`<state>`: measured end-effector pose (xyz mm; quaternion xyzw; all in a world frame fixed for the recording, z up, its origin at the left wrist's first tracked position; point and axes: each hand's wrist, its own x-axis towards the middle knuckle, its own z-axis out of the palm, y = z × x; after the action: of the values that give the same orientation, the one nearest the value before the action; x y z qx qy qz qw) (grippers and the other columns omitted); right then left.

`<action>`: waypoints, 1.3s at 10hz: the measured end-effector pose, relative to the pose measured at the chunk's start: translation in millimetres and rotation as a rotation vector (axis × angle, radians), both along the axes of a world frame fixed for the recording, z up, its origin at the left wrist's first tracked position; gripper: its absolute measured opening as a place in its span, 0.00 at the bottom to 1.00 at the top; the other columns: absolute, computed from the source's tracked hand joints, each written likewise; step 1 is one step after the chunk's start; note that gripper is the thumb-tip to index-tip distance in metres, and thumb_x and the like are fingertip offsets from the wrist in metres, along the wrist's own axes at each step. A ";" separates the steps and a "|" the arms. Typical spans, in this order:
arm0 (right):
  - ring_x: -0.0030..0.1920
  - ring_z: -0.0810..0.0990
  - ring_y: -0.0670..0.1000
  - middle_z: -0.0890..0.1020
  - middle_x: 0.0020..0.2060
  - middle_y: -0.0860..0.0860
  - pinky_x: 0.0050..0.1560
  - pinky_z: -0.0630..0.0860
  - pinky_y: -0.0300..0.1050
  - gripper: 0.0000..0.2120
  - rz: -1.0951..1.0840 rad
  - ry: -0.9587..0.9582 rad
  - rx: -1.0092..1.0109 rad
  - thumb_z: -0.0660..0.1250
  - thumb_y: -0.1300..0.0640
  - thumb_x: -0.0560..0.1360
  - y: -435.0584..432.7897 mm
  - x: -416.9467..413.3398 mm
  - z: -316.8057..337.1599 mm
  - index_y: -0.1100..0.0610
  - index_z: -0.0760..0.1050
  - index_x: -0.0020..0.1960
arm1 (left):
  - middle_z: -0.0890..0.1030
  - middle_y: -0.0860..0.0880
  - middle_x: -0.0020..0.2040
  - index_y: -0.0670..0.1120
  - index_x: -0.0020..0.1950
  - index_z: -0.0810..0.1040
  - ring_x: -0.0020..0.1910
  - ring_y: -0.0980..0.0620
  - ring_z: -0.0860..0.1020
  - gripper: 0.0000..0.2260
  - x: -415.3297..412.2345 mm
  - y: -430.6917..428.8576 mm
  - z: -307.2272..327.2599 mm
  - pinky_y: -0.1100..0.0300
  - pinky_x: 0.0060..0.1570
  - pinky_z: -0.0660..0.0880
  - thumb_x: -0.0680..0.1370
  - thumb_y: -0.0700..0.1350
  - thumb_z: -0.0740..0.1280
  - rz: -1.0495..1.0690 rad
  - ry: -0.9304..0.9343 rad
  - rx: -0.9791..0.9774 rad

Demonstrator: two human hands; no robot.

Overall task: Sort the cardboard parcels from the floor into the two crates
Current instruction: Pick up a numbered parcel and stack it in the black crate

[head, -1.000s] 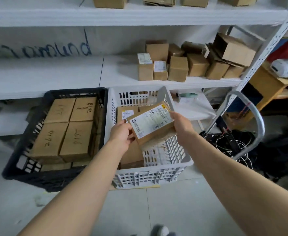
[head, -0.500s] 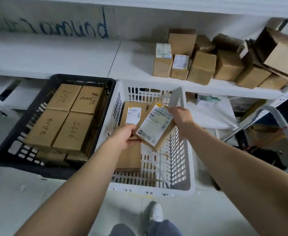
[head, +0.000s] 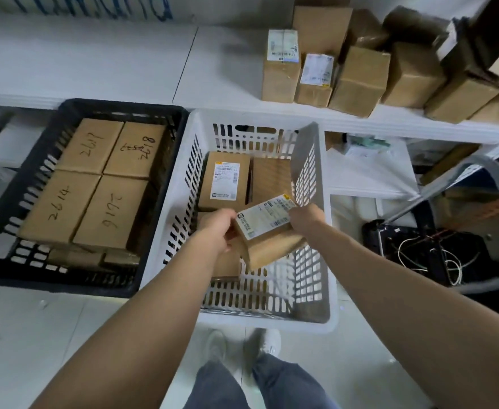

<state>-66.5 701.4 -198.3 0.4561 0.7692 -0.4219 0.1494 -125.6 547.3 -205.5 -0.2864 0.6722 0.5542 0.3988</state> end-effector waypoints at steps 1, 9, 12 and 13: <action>0.64 0.71 0.61 0.71 0.65 0.62 0.60 0.69 0.50 0.22 -0.077 0.018 0.037 0.59 0.57 0.79 -5.3 6.7 -6.6 0.66 0.63 0.70 | 0.81 0.47 0.46 0.46 0.45 0.77 0.44 0.50 0.77 0.04 0.4 6.0 -8.7 0.56 0.38 0.69 0.75 0.45 0.65 -0.057 -0.023 0.012; 0.59 0.78 0.61 0.74 0.64 0.60 0.48 0.77 0.44 0.18 0.985 -0.534 0.543 0.59 0.71 0.77 10.7 -23.1 -81.9 0.68 0.69 0.67 | 0.80 0.44 0.48 0.42 0.45 0.77 0.48 0.47 0.79 0.02 -22.5 34.7 -102.3 0.53 0.54 0.77 0.76 0.37 0.65 -0.117 0.026 -0.048; 0.57 0.76 0.55 0.75 0.57 0.60 0.57 0.74 0.38 0.16 0.904 -0.346 0.306 0.56 0.67 0.80 14.4 -36.6 -97.8 0.67 0.68 0.68 | 0.79 0.38 0.59 0.40 0.58 0.79 0.54 0.43 0.79 0.14 -34.6 51.0 -113.9 0.50 0.60 0.75 0.73 0.36 0.64 -0.178 0.119 -0.136; 0.63 0.75 0.55 0.77 0.58 0.58 0.62 0.71 0.43 0.14 0.805 -0.406 0.279 0.55 0.68 0.80 21.8 -34.6 -96.8 0.67 0.71 0.63 | 0.80 0.44 0.59 0.45 0.66 0.76 0.56 0.44 0.78 0.22 -36.1 49.8 -118.1 0.48 0.60 0.75 0.73 0.36 0.62 -0.174 0.129 -0.126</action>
<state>-101.1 723.2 -295.1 0.2105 0.8896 -0.1253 0.3856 -161.7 597.0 -323.5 -0.2153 0.7522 0.4913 0.3827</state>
